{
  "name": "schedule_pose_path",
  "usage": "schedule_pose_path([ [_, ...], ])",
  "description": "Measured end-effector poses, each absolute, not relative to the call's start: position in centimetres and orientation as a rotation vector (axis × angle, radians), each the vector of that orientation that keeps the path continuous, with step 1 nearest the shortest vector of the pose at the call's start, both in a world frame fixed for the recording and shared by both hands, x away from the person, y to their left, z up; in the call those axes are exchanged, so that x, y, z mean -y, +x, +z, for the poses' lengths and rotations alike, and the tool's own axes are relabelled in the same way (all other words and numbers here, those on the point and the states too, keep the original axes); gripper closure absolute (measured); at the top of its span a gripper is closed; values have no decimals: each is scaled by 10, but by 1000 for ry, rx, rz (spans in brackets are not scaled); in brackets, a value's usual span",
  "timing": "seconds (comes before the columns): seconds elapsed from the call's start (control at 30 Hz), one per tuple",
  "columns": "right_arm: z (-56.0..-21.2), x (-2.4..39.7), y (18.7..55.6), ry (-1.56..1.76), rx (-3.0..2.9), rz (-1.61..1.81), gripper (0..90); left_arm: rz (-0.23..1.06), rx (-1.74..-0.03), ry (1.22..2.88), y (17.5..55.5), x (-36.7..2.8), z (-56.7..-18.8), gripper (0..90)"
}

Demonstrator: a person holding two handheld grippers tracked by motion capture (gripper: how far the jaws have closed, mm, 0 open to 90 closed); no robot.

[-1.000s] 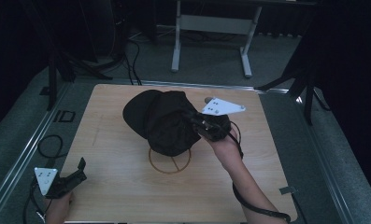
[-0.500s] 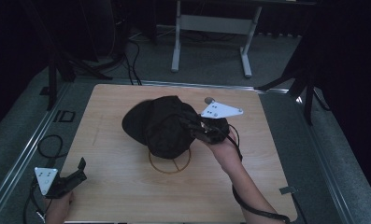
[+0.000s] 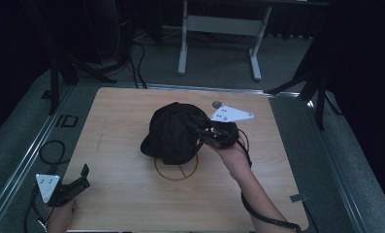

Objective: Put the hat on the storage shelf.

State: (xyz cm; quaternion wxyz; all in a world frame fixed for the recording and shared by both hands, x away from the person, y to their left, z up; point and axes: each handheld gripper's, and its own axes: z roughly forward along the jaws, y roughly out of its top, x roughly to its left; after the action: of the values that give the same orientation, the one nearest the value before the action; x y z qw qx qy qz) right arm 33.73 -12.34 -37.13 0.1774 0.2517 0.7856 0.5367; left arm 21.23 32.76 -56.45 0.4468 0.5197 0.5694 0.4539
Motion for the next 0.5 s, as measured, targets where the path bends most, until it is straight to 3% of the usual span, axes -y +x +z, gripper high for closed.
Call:
schedule_pose_path([
  [0.5,-363,129,335,699,-2209,1538,641,1125,-1412,1290,213,-327,-564,6],
])
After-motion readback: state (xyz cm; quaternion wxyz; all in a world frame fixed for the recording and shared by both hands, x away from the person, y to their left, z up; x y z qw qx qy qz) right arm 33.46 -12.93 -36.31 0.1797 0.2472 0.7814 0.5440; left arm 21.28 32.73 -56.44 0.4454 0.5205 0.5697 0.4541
